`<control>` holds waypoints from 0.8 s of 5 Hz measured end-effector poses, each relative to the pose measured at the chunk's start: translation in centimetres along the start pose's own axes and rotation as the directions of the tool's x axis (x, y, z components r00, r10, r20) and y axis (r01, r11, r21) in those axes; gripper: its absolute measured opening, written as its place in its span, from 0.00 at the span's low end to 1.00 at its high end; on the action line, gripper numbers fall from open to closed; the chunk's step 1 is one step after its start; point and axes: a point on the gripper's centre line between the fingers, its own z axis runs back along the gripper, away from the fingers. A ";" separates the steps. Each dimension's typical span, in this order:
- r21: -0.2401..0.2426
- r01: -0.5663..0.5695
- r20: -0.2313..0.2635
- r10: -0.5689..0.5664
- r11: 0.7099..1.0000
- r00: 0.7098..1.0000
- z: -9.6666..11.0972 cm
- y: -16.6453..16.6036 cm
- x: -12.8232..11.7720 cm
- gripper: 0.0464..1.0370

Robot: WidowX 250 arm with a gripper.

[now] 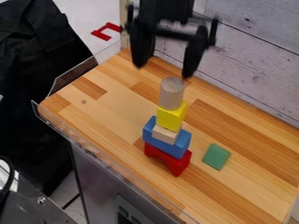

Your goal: Put the cylinder on the yellow cube

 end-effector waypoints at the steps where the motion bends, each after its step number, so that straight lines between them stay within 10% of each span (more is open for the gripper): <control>1: -0.024 -0.038 0.048 0.039 0.999 0.998 2.1 1.0 0.7 0.96; 3: -0.007 -0.021 0.090 0.021 1.000 0.996 1.1 3.8 2.2 0.96; 4: 0.087 0.021 0.109 -0.031 0.996 0.994 -1.6 4.6 2.4 0.96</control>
